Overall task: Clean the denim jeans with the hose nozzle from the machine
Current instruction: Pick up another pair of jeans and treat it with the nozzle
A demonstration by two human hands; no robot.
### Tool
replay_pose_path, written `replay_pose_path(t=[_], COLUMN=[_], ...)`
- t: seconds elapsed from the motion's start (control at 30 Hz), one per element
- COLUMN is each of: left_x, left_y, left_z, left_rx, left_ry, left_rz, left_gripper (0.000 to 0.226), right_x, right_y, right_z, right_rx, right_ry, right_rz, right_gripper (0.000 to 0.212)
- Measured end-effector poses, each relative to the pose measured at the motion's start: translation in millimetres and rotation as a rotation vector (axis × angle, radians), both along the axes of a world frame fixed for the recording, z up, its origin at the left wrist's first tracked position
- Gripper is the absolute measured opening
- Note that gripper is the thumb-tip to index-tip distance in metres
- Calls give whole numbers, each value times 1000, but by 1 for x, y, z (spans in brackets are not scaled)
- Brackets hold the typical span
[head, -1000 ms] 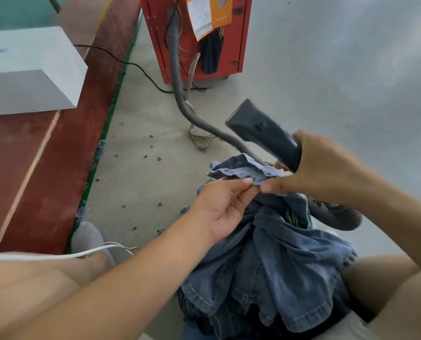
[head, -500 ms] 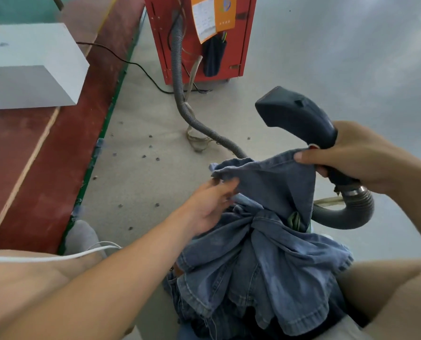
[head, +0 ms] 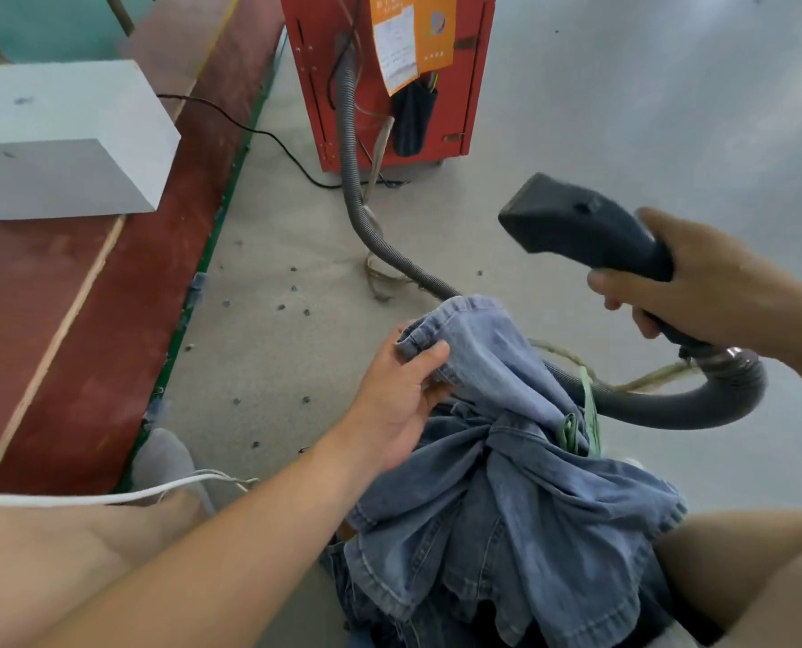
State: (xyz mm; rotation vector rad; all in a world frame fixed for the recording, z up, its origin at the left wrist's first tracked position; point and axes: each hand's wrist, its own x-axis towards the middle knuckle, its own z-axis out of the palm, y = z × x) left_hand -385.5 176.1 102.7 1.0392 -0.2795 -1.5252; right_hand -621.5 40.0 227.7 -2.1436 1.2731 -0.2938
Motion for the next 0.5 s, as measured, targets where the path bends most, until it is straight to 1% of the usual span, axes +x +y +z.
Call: replay_pose_path(t=[0.1,0.17,0.27,0.33,0.4,0.5], left_x=[0,1,6,10,11,11], left_y=[2,5,9,9,8,4], left_z=[3,1,-1,0,2,2], left_rx=[-61,-107,-117,-115,-127,-125], left_ry=[15,41,63,62,83,126], left_rz=[-82,-149,-203,-217,-221,-166], left_gripper=[26,32,45,48,43,31], right_x=[6,13,23,25,23,21], right_y=[14,22,28,28,28,29], right_z=[0,-7,-15,-14,-13,-15], right_rx=[119,140,43,18,17,-29], right_ry=[211,274,262,224,198,145], right_rz=[231,330,384,379,363,309], right_gripper=[19,20,19,17,16,21])
